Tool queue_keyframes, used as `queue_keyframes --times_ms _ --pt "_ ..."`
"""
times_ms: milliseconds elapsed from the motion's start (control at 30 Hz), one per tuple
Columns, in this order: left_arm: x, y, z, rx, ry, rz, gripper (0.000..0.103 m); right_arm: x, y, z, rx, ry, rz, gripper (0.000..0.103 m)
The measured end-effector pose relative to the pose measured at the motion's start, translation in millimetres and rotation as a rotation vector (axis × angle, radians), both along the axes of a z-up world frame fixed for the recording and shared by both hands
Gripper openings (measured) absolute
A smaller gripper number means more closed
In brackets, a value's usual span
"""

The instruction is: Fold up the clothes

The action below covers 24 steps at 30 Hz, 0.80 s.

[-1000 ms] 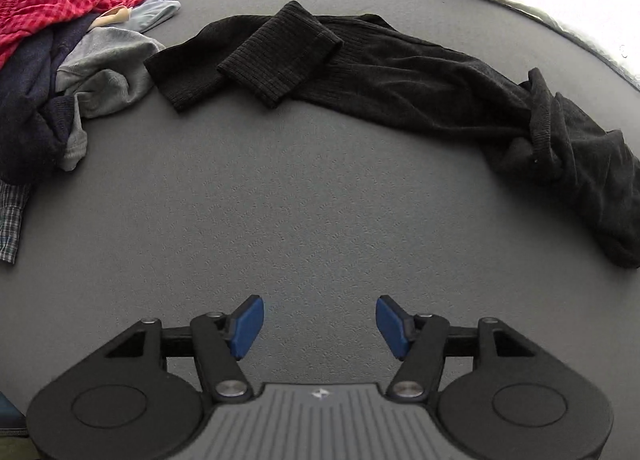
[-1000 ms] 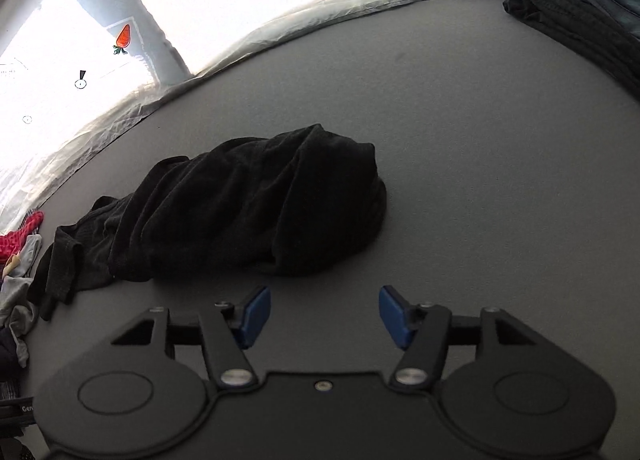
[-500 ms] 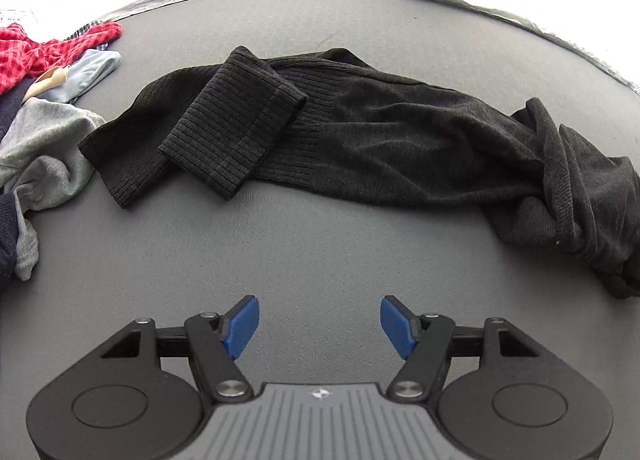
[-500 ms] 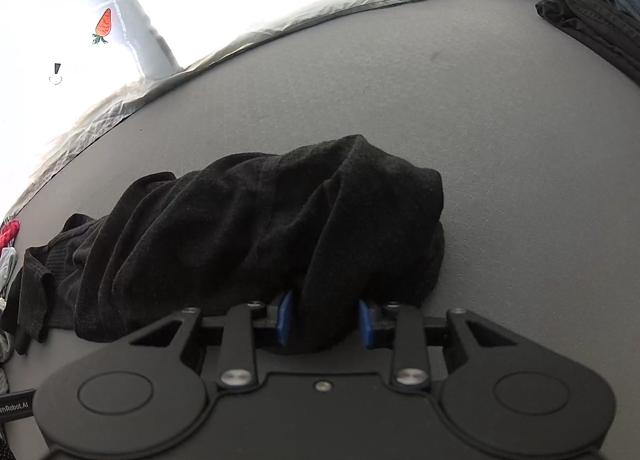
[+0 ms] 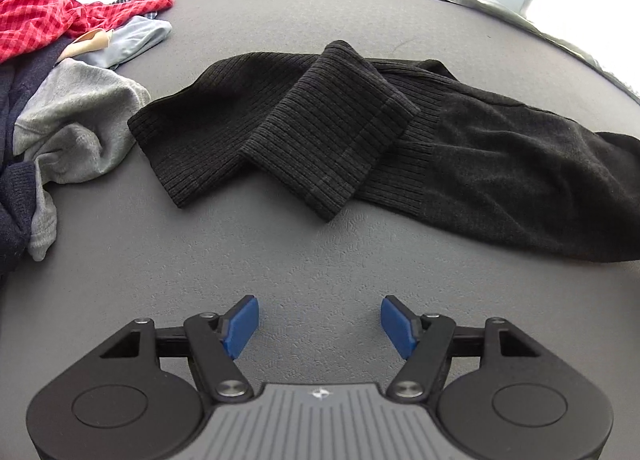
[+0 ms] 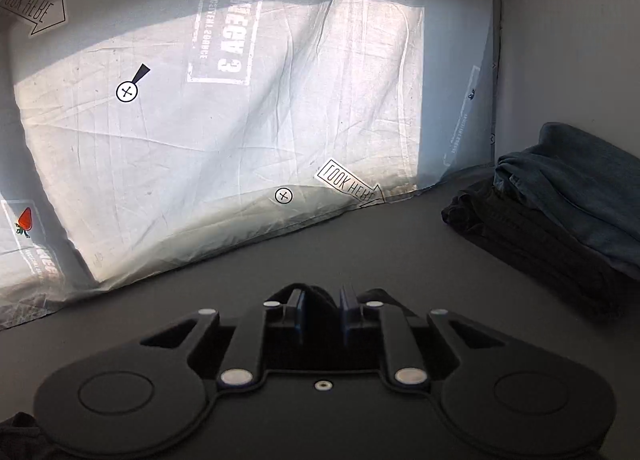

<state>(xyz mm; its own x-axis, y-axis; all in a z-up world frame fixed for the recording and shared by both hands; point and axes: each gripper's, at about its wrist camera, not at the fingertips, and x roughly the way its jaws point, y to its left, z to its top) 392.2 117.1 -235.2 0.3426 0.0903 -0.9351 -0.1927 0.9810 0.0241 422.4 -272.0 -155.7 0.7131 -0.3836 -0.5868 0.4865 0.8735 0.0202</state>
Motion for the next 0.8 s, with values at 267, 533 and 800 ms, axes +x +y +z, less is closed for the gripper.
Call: queue_keyframes --times_ms 267,533,800 --pt "3.0 12.7 11.4 0.051 -0.052 -0.005 0.07 -61.5 18.7 -56.0 0.062 0.147 0.046 0.051" --pt "27.2 20.7 27.0 0.088 -0.127 -0.081 0.077 -75.4 78.7 -92.2 0.014 0.271 0.252 0.063" --pt "63.5 19.7 27.4 0.085 -0.178 -0.128 0.084 -46.4 93.4 -117.3 -0.154 0.379 0.3 0.061"
